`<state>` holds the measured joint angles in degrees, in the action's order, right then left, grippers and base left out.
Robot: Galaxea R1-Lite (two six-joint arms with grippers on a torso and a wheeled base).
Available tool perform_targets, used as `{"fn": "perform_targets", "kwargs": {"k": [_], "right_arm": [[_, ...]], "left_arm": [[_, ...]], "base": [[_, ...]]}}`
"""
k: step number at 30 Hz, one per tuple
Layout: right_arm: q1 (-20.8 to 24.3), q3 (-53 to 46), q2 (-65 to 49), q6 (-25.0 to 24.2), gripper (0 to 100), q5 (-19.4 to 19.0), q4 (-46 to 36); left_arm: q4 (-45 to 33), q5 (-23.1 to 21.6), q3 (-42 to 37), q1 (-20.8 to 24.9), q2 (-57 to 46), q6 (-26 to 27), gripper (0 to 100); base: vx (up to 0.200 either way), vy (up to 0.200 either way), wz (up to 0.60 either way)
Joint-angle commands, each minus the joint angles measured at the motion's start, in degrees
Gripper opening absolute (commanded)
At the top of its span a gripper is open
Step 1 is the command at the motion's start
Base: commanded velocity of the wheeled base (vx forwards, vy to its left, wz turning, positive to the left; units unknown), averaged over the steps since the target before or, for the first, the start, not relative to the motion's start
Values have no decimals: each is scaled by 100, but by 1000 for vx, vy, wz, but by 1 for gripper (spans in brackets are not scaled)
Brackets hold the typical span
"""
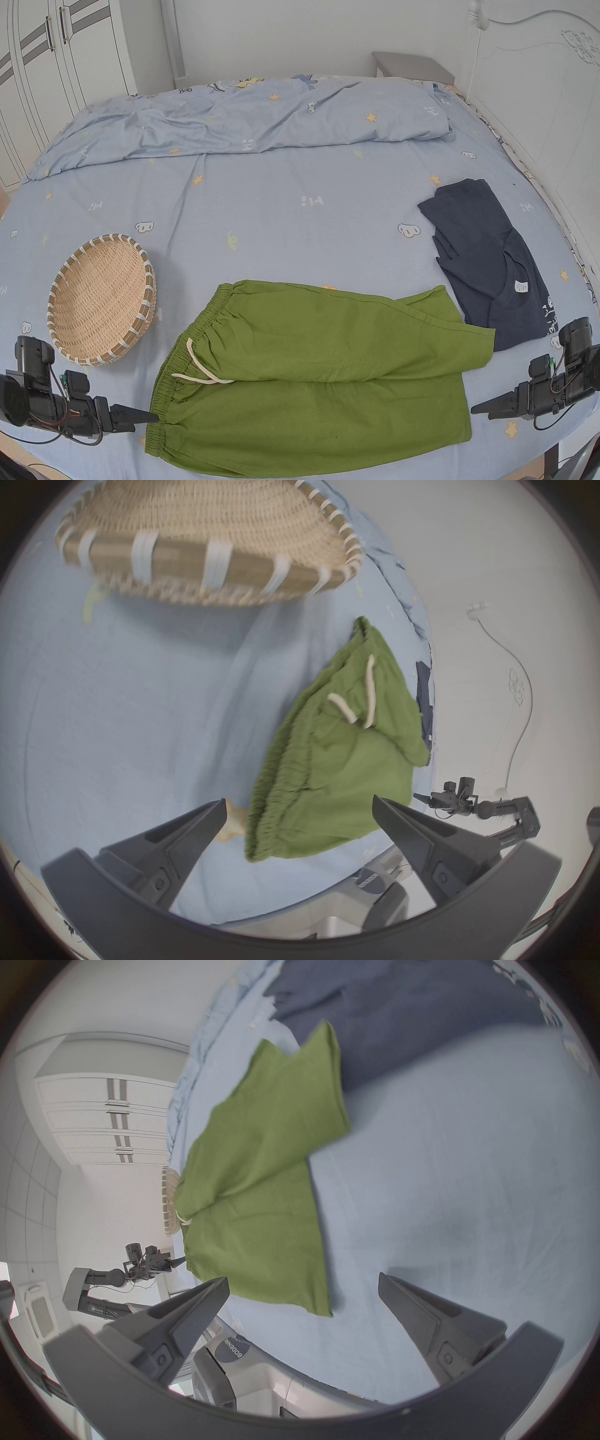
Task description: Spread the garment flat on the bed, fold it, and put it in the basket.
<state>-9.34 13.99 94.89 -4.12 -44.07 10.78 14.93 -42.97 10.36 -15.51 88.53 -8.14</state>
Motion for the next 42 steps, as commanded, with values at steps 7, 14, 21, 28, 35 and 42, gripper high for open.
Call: {"fn": "perform_targets", "kwargs": {"k": [7,14,21,28,35,42], "right_arm": [[29,1308,-1869,-80,100,30,-462],[345,2503,-1649,-124,100,56,-550],[749,2810,-1298,-124,100,144,-515],[934,2731,-1280,-124,100,338,-515],[916,2740,-1307,-124,100,338,-515],[890,2740,-1298,-124,100,338,-506]], "left_arm": [[-2117,17,2752,1190,-1725,-601,100],[-1643,210,3824,2052,-319,-583,100],[-790,1221,5055,2421,1316,-759,100],[-834,1397,6224,2553,2511,-1146,100],[-834,1414,6540,2509,3223,-1260,100],[-834,1423,6540,2500,3285,-1260,100]], "base": [[0,0,0],[0,0,0],[0,0,0],[0,0,0],[0,0,0],[0,0,0]]}}
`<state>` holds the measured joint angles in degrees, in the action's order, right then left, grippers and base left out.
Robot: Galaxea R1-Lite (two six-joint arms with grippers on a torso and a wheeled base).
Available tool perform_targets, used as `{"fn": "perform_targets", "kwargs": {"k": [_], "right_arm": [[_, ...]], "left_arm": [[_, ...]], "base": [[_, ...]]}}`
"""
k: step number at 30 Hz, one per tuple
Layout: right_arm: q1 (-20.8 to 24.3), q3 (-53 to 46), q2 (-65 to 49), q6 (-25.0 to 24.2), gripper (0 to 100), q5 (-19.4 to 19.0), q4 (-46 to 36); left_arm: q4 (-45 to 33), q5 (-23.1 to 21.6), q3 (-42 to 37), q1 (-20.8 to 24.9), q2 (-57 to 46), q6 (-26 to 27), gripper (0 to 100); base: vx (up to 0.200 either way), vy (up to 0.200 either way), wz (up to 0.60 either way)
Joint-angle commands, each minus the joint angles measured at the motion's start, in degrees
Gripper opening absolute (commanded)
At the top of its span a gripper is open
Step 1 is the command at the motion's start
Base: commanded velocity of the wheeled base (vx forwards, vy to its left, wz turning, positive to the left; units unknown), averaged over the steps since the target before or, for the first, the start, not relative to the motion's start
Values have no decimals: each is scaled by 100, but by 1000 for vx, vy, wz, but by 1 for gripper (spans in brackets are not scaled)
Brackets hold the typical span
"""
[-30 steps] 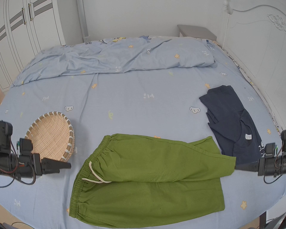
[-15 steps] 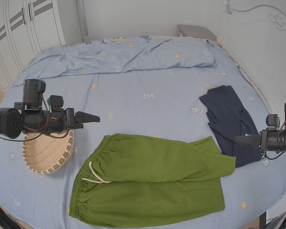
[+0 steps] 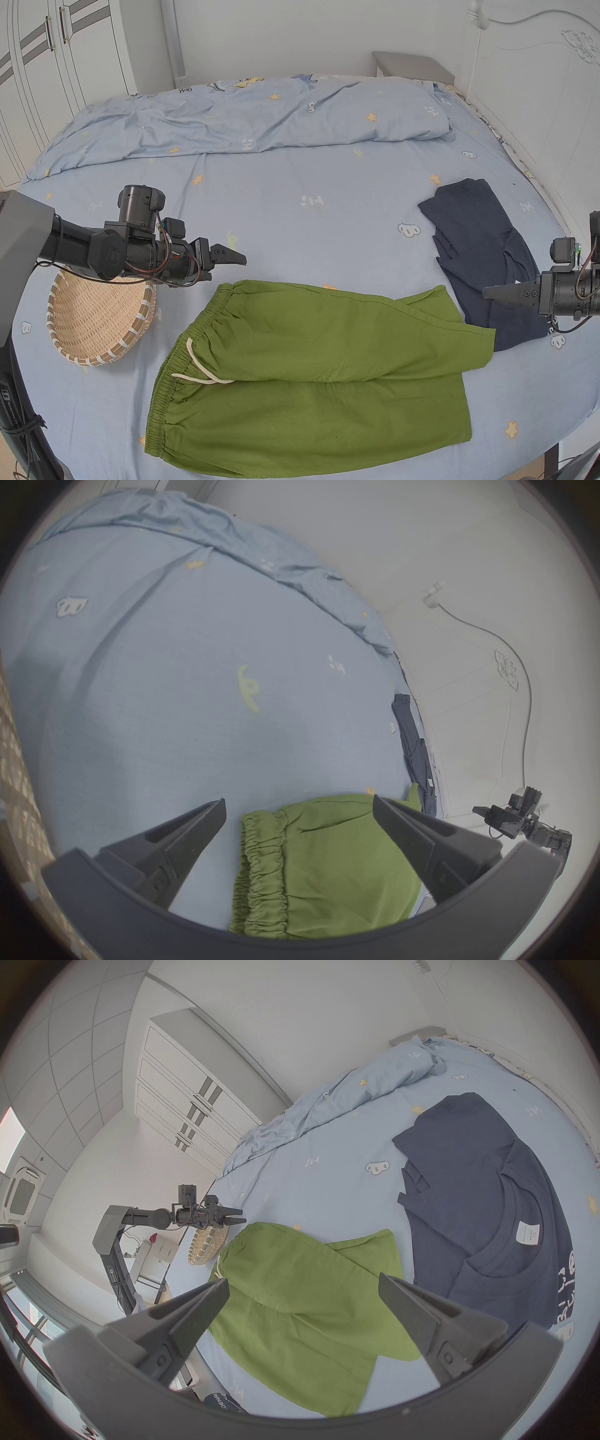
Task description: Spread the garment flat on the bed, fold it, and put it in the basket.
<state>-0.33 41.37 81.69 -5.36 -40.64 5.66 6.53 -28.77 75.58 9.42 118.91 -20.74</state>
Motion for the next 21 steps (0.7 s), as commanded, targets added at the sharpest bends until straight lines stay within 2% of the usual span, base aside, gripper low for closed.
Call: {"fn": "perform_targets", "kwargs": {"k": [1,16,17,21], "right_arm": [[-11,2,31,0,100,-5,6],[33,-7,137,0,100,4,14],[24,-15,146,0,100,4,14],[24,-7,146,0,100,39,14]], "left_arm": [[6,-6,9,7,247,-1,100],[-12,-15,-254,77,309,17,100],[-12,-15,-254,86,352,17,0],[-12,-15,-254,77,396,43,0]], "base": [[0,0,0],[0,0,0],[0,0,0],[0,0,0]]}}
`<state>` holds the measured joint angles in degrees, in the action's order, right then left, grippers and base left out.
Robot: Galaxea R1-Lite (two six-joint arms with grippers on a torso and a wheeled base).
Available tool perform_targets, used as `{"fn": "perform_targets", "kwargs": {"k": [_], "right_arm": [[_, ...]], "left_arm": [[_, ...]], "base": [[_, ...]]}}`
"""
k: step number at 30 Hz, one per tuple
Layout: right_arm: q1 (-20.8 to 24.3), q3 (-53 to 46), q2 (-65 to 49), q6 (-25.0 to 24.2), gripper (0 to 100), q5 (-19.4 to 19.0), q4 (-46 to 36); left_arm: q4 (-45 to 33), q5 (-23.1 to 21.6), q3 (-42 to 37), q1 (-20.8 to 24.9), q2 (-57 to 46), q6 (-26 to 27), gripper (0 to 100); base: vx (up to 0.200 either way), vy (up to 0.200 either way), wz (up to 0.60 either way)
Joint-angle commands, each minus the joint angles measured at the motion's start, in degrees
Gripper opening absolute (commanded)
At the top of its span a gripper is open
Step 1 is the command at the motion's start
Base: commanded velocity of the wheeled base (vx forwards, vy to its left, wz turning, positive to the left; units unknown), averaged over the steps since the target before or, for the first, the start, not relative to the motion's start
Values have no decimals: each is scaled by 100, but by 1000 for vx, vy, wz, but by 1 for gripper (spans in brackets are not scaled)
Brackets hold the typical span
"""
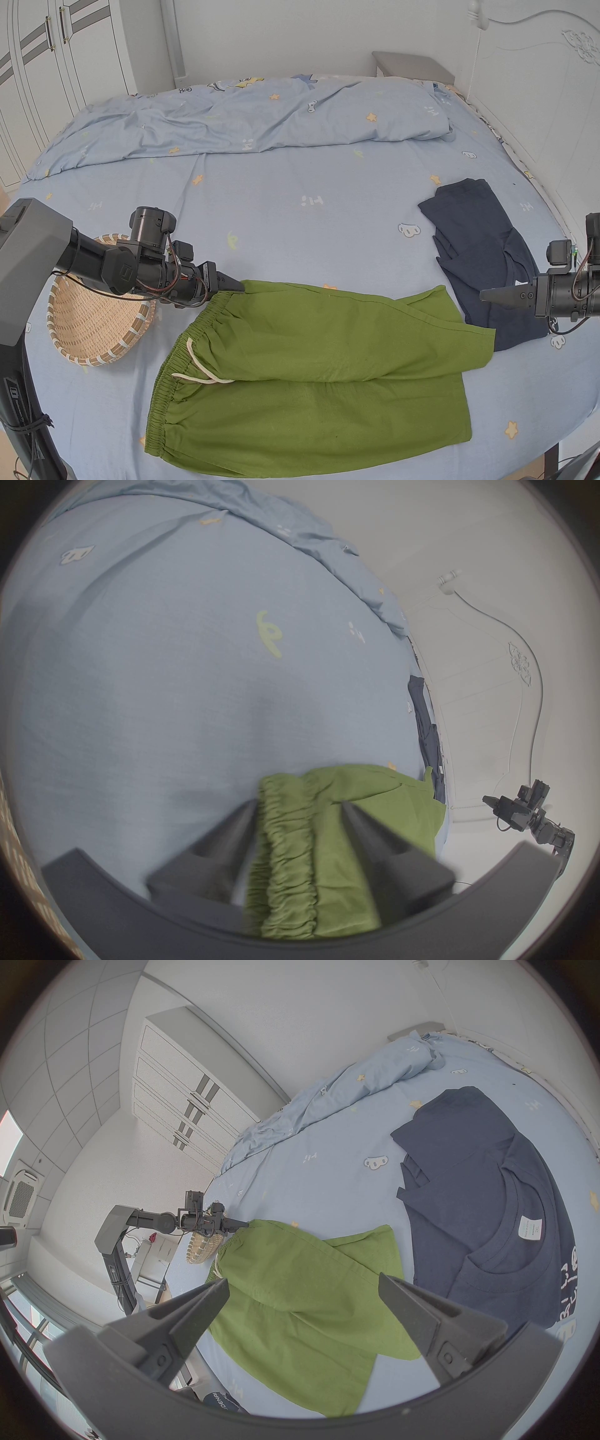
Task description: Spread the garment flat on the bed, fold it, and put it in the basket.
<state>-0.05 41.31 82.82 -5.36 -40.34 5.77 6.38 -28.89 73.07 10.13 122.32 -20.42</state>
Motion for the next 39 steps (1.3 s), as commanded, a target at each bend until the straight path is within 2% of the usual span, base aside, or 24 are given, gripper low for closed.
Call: {"fn": "perform_targets", "kwargs": {"k": [1,9,18,26,32,37,39], "right_arm": [[-4,-1,32,0,100,8,3],[5,-9,120,0,100,8,3],[-153,-387,401,35,100,386,12],[-435,-642,445,35,100,404,21],[-487,-651,999,53,100,386,56],[-487,-712,1544,53,100,395,794],[-487,-712,1544,53,100,395,794]], "left_arm": [[4,-2,-3,6,64,12,0],[4,-2,-3,-29,2,12,0],[13,-46,-232,-240,-780,20,0],[22,-38,-232,-204,-718,20,0],[22,-38,-258,-178,-754,20,0],[22,-38,-249,-187,-736,20,0],[22,-38,-249,-187,-736,20,0]], "base": [[0,0,0],[0,0,0],[0,0,0],[0,0,0],[0,0,0],[0,0,0],[0,0,0]]}}
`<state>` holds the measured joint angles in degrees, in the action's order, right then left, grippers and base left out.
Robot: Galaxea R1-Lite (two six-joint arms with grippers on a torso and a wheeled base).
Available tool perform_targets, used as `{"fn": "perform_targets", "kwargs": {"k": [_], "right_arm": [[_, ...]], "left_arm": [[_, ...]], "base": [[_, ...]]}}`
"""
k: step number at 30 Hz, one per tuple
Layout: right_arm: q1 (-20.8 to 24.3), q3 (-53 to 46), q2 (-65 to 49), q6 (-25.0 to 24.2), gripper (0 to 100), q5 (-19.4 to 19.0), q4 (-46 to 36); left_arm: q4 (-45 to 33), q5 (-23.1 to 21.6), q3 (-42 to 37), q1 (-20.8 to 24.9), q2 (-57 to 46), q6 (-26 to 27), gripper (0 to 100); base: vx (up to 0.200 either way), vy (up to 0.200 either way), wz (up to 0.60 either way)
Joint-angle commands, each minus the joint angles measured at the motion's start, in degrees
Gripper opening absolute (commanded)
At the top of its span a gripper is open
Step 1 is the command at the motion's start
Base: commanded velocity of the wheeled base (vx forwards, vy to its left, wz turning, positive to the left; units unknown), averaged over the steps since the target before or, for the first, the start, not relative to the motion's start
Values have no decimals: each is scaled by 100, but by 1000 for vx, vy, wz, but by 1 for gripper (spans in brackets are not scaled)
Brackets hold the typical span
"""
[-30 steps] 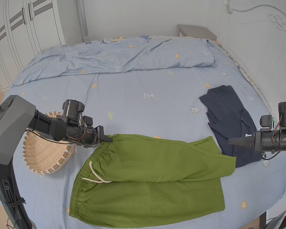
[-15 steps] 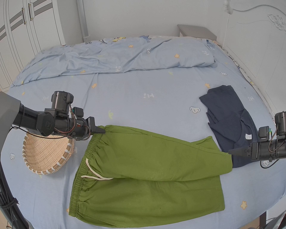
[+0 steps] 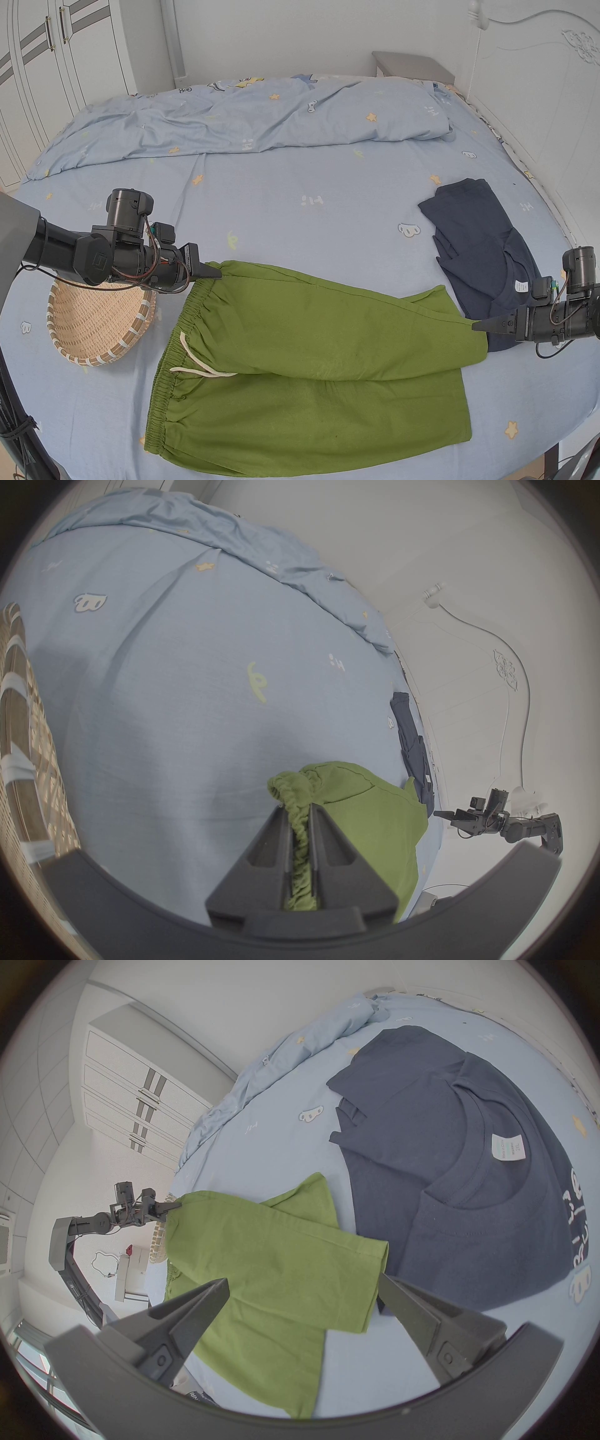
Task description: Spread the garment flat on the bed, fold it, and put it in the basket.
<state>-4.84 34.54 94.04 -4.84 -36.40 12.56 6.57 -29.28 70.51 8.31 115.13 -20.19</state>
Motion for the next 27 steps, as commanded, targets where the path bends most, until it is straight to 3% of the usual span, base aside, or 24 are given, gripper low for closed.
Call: {"fn": "perform_targets", "kwargs": {"k": [1,4,27], "right_arm": [[-17,-96,660,-26,100,-7,599],[-17,-79,897,-52,100,1,924],[-35,71,1336,-52,100,-69,1276]], "left_arm": [[2,1,7,-23,-17,-3,0],[2,1,7,-32,-8,-3,0],[20,1,24,-49,10,-3,0]], "base": [[0,0,0],[0,0,0],[0,0,0]]}}
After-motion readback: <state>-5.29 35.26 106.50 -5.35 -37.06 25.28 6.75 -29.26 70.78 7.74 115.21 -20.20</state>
